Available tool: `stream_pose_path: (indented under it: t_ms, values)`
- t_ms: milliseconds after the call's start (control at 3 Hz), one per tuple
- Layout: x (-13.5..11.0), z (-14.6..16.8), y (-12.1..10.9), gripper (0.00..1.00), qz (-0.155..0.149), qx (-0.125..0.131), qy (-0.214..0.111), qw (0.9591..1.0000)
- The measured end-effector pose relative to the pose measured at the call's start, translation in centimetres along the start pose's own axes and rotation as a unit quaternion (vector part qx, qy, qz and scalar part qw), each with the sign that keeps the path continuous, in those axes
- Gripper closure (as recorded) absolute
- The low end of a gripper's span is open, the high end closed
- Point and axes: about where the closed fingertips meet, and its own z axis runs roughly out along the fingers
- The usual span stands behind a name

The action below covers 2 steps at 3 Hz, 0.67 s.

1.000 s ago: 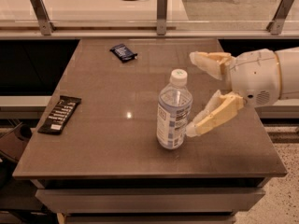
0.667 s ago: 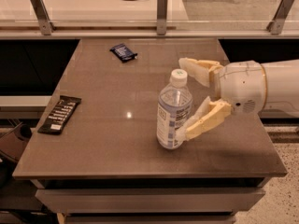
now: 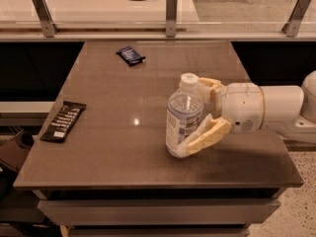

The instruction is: Move blue plastic bottle near rxbar blueberry

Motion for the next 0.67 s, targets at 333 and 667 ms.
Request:
stream_pose_path:
  t_ms: [333, 667]
  values:
    - [2.29, 0.15, -0.22, 0.0, 0.012, 0.002, -0.009, 0.9999]
    - [2.05, 0.33, -0.12, 0.18, 0.011, 0.0, -0.009, 0.9999]
